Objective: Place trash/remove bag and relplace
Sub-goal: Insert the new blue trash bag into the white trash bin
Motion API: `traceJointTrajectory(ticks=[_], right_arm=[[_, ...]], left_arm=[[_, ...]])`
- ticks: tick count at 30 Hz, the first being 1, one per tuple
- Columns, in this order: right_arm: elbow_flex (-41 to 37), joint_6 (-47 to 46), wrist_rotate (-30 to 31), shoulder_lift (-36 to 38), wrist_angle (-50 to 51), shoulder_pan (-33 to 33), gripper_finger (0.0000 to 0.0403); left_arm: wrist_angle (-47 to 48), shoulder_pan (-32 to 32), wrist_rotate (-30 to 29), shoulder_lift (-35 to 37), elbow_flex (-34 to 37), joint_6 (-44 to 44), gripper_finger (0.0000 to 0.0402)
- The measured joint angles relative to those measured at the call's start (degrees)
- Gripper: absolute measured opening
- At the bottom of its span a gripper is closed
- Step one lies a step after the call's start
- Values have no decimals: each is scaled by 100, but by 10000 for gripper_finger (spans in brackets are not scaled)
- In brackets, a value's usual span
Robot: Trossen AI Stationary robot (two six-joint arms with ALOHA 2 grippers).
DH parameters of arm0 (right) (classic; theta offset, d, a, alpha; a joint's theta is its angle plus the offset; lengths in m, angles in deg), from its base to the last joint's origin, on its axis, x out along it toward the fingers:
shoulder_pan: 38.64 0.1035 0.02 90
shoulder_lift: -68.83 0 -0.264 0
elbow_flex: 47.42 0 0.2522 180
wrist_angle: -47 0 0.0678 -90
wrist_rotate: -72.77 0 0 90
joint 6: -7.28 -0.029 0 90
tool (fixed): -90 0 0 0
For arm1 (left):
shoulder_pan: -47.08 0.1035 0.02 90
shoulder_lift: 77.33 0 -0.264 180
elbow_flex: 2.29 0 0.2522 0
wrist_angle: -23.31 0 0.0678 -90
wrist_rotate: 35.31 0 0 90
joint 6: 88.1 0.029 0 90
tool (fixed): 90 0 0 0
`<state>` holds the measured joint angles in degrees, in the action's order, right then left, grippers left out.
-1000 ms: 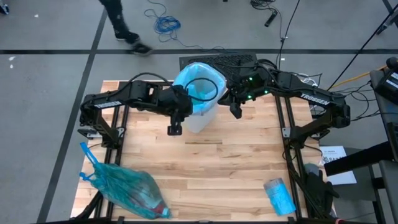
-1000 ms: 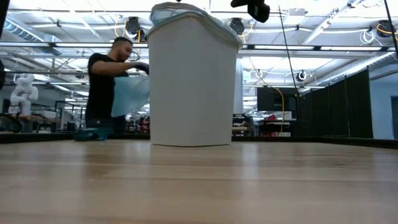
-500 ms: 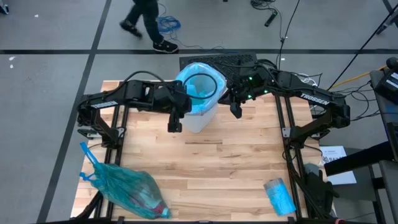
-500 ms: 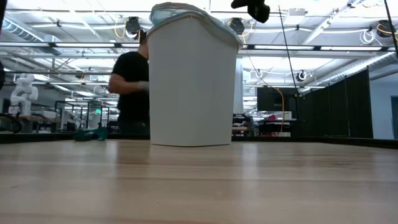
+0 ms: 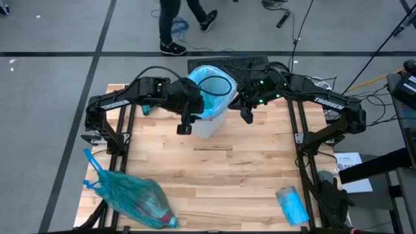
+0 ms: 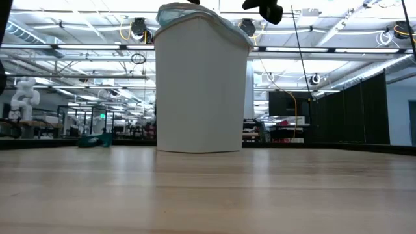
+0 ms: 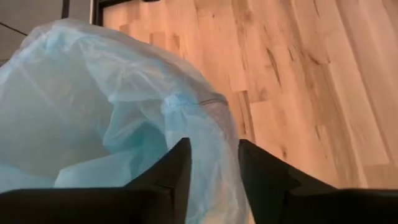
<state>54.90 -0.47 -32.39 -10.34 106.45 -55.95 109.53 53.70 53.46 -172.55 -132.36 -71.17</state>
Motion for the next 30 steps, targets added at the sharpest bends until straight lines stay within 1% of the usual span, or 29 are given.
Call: traceJointTrajectory(ticks=[4, 6, 8, 14, 17, 19, 21, 24, 27, 30], right_arm=[[0, -2, -1, 0, 2, -1, 0], [0, -4, -1, 0, 2, 1, 0], [0, -9, -4, 0, 3, 0, 0], [-2, -11, -19, 0, 13, 1, 0], [-2, -11, -19, 0, 35, 0, 0], [-2, 4, -19, 0, 35, 0, 0], [-2, 17, -19, 0, 35, 1, 0], [-4, 26, -19, 0, 35, -1, 0], [-4, 28, -19, 0, 44, 0, 0], [-4, 2, -19, 0, 44, 2, 0]], left_arm=[[-20, 43, -88, -21, 31, -7, 167], [5, 69, -195, -63, 108, -9, 178], [6, 87, -179, -122, 194, -11, 181], [18, 36, 149, -322, 245, -157, 183], [11, -30, 157, -356, 245, -160, 182], [9, -41, 40, -354, 245, -158, 180], [7, -40, -101, -354, 245, -158, 172], [-12, -9, -259, -354, 245, -136, 148], [-57, 81, -255, -354, 245, -117, 110], [-102, 165, -251, -354, 245, -119, 58]])
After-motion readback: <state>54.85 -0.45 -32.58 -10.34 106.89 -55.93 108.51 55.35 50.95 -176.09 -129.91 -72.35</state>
